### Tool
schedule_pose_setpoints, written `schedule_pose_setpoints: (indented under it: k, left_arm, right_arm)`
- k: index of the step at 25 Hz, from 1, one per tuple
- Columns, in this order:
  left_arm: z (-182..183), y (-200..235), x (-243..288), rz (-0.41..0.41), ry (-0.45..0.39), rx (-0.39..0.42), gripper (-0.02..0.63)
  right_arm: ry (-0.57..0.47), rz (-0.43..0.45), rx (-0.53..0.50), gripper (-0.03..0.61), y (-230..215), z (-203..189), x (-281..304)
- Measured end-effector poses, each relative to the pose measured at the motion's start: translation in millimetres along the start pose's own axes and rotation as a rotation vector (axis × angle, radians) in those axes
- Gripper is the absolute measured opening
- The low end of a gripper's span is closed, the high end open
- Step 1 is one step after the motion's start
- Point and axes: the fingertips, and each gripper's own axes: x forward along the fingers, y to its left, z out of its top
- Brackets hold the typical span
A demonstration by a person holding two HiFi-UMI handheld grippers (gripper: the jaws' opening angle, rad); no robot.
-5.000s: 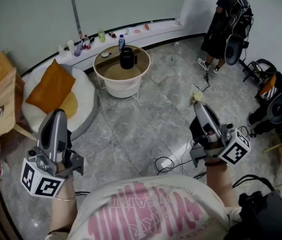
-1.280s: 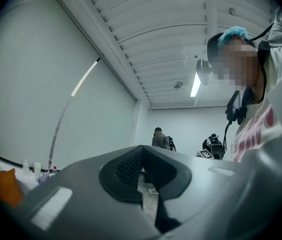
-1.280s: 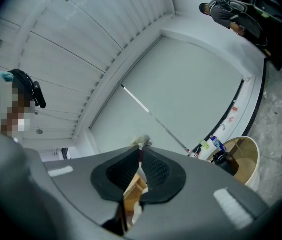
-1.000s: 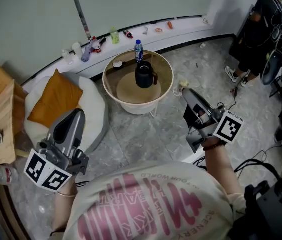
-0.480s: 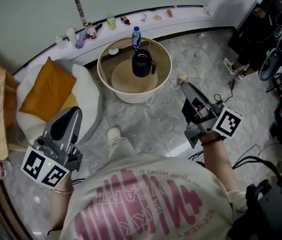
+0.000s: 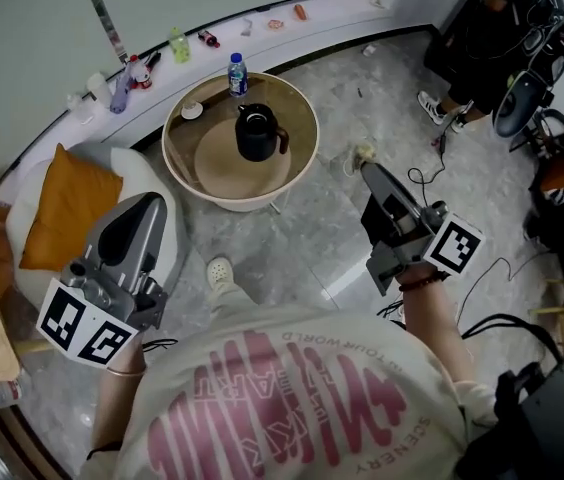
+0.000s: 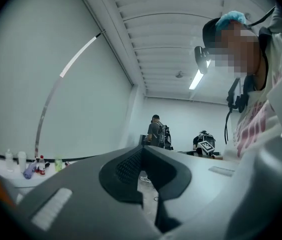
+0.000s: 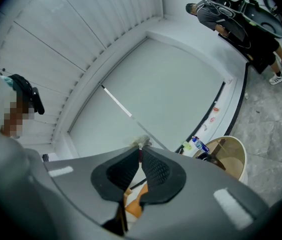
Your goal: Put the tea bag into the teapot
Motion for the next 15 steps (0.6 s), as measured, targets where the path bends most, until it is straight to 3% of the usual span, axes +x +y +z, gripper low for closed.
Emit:
schedule_pose_setpoints:
  k: [15]
  left_arm:
    - [28, 129, 67, -0.199, 0.036, -0.054, 0.017]
  right_arm:
    - [-0.131, -0.097, 0.022, 0.018, -12, 25, 108]
